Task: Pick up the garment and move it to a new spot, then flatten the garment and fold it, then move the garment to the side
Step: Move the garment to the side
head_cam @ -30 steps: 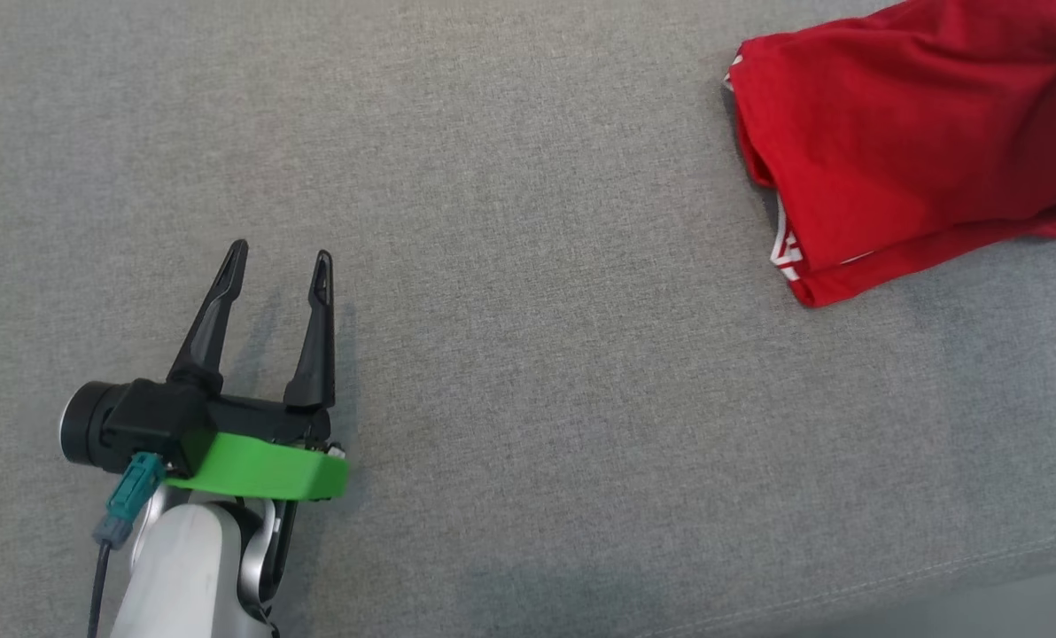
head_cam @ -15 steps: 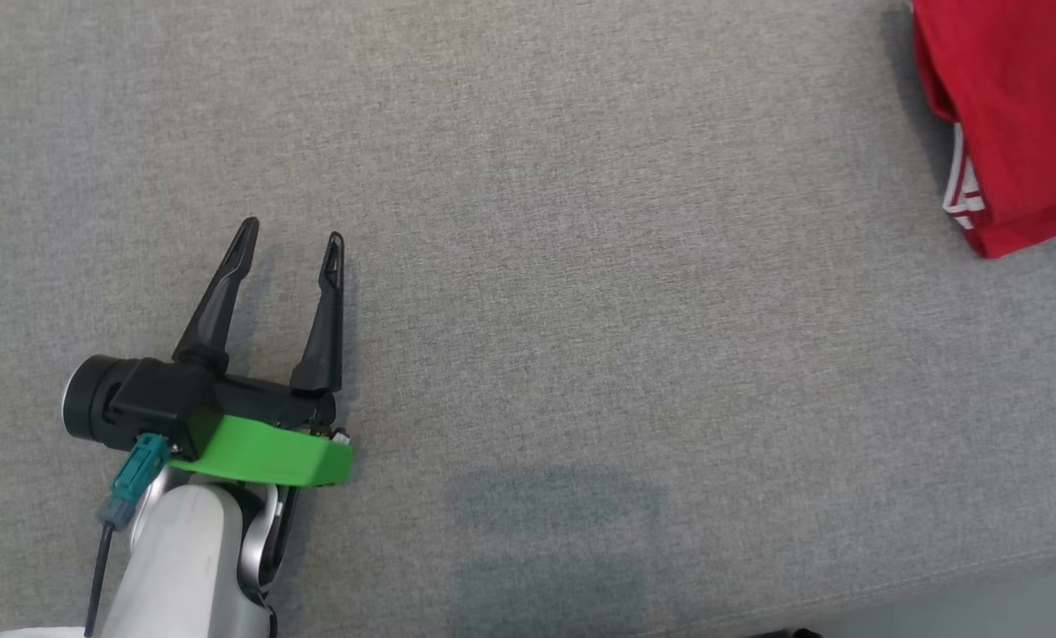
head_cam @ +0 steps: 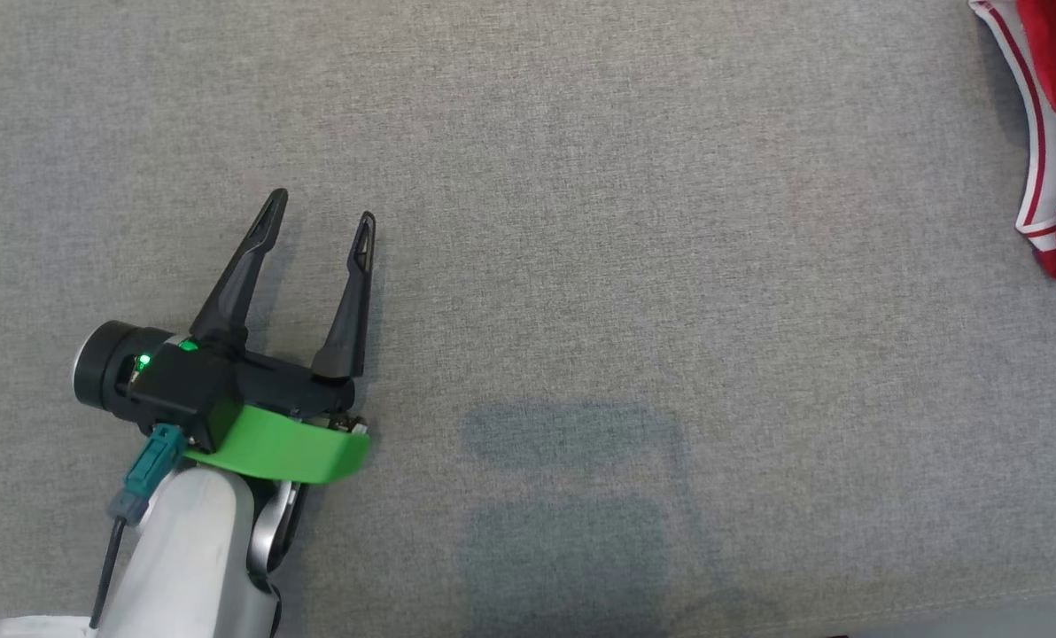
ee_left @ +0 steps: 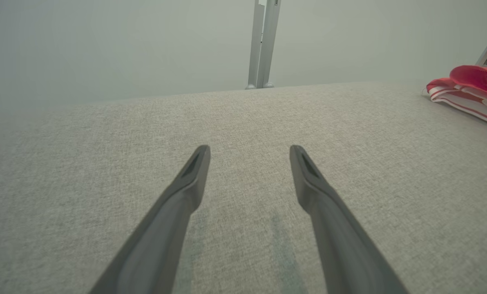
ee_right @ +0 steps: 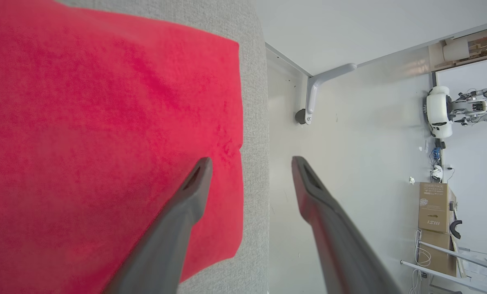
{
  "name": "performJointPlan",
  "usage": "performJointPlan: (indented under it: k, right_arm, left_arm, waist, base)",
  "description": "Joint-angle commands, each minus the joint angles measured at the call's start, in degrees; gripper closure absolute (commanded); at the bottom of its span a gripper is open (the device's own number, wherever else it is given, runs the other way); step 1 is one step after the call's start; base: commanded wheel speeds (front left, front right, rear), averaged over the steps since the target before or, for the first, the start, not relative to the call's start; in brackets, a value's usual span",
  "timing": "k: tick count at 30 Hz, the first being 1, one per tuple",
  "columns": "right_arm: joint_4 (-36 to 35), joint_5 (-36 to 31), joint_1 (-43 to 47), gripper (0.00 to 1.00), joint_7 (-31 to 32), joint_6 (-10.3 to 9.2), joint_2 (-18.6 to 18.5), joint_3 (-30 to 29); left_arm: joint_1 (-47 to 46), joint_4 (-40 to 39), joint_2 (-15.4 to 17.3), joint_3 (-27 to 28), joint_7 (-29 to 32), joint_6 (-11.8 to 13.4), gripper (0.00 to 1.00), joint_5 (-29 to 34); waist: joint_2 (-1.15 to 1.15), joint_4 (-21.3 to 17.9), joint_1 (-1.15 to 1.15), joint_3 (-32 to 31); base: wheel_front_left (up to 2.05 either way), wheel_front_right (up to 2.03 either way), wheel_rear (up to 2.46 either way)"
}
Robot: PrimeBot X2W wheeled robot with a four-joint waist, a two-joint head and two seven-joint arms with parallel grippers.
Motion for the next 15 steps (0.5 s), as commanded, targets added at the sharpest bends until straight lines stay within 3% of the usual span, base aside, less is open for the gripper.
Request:
performJointPlan:
  k: [1, 10, 15]
  right_arm:
    - [0.7, -0.5, 0.8, 0.00, -0.6, -0.11, -0.1, -0.6]
    - [-0.3, 0.5, 5.4, 0.00, -11.0, -0.12, 6.2, -5.8]
    - [-3.5, 0.9, 9.6, 0.00, -21.2, -0.11, 13.5, -9.5]
  left_arm:
    - [-0.7, -0.3, 0.6, 0.0, -0.1, -0.1, 0.00, 0.1]
    - [2.3, -5.2, -1.9, 5.0, -0.1, -0.1, 0.00, -1.9]
    - [4.3, -3.7, -2.6, 7.1, -0.1, -0.1, 0.00, -4.5]
  waist:
    - [0.00, 0.5, -0.01, -0.2]
    - [0.00, 1.4, -0.01, -4.6]
    - [0.00, 1.6, -0.01, -8.9]
  base:
    - [0.00, 0.00, 0.00]
    - [0.00, 0.00, 0.00]
    - [0.00, 0.00, 0.00]
